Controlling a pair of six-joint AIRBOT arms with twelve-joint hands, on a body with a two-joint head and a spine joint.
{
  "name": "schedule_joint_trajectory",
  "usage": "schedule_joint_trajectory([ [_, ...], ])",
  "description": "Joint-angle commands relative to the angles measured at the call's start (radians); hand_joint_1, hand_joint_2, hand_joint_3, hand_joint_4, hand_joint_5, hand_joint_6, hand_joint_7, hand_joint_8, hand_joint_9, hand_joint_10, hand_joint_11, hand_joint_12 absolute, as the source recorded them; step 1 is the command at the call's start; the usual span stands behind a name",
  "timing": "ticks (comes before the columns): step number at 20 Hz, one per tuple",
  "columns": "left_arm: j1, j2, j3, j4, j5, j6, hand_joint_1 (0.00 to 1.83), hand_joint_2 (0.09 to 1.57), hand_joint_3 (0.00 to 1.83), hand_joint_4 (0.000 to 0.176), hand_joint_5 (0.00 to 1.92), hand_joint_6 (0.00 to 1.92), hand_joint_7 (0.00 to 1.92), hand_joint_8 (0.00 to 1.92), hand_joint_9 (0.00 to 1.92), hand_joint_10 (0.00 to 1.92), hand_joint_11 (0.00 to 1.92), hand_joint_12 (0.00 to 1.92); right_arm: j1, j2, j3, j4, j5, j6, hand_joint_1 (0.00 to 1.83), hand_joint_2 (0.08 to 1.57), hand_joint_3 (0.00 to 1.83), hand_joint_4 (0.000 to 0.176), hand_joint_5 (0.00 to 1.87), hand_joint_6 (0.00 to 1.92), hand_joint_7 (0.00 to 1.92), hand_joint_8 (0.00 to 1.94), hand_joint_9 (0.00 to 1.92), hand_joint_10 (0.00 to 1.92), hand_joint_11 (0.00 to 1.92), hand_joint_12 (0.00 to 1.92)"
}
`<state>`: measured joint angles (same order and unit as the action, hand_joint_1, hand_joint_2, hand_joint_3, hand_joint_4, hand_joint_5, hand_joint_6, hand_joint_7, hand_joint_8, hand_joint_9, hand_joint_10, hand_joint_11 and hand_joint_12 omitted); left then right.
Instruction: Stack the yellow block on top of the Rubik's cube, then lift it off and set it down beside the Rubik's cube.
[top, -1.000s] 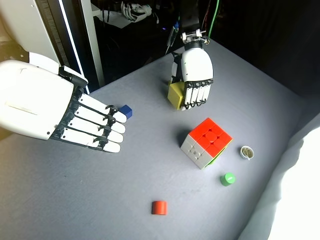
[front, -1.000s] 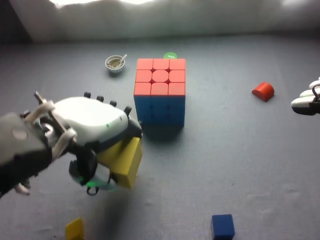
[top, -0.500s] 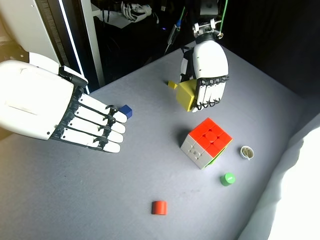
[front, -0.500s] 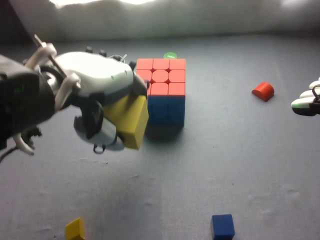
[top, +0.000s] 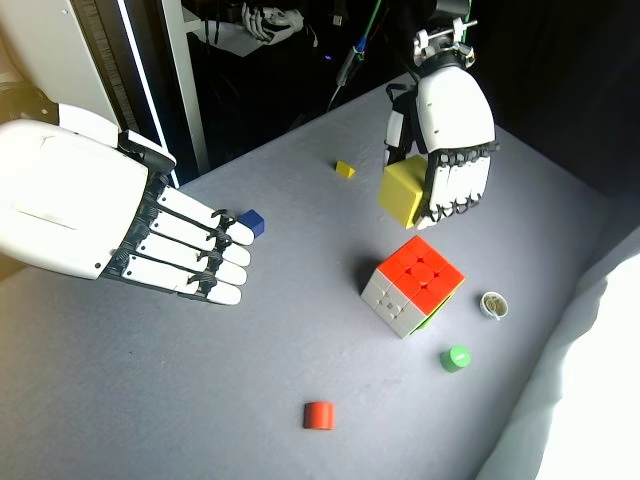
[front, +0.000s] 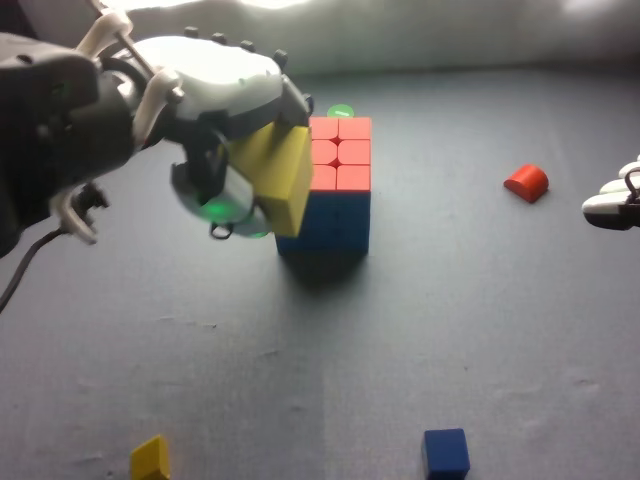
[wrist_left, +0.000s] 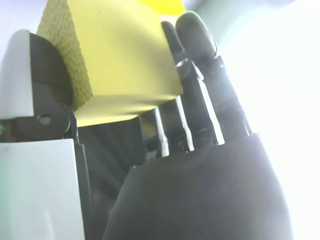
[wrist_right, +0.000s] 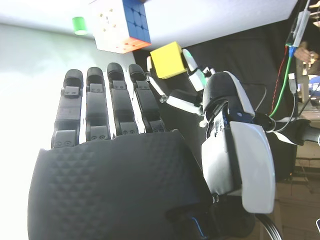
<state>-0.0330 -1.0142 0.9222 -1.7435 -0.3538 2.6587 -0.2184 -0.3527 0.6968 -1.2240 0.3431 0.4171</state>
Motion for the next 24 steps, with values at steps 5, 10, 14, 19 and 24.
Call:
schedule_joint_trajectory([
  [5,-0.037,-0.06,0.067,0.047,0.016,0.008,1.26,1.12,0.0,0.0,1.04,0.7,0.94,1.27,0.84,1.03,0.6,1.36,0.012,0.012,0.002,0.035,0.039,0.001,0.0,1.24,0.0,0.0,0.04,0.0,0.03,0.0,0.0,0.0,0.0,0.0],
  [10,-0.046,-0.13,0.132,0.051,0.036,0.009,1.24,1.14,0.0,0.0,0.97,0.82,0.92,1.3,0.81,1.07,0.58,1.4,0.012,0.012,0.001,0.035,0.039,0.001,0.0,1.24,0.0,0.0,0.06,0.0,0.06,0.0,0.0,0.0,0.0,0.0],
  [14,-0.045,-0.158,0.163,0.049,0.037,0.01,1.24,1.14,0.0,0.0,0.98,0.81,0.92,1.28,0.83,1.03,0.6,1.34,0.013,0.012,0.001,0.035,0.039,0.001,0.0,1.24,0.0,0.0,0.03,0.01,0.03,0.01,0.0,0.0,0.0,0.0],
  [19,-0.029,-0.199,0.206,0.053,0.039,0.01,1.24,1.16,0.0,0.0,0.94,0.86,0.89,1.36,0.78,1.1,0.57,1.38,0.013,0.012,0.001,0.035,0.039,0.001,0.0,1.24,0.0,0.0,0.01,0.0,0.0,0.0,0.0,0.0,0.0,0.0],
  [24,-0.015,-0.228,0.242,0.056,0.045,0.009,1.24,1.15,0.0,0.0,0.93,0.87,0.9,1.33,0.77,1.11,0.55,1.42,0.013,0.012,0.001,0.035,0.039,0.001,0.0,1.24,0.0,0.0,0.04,0.02,0.04,0.01,0.0,0.0,0.0,0.0],
])
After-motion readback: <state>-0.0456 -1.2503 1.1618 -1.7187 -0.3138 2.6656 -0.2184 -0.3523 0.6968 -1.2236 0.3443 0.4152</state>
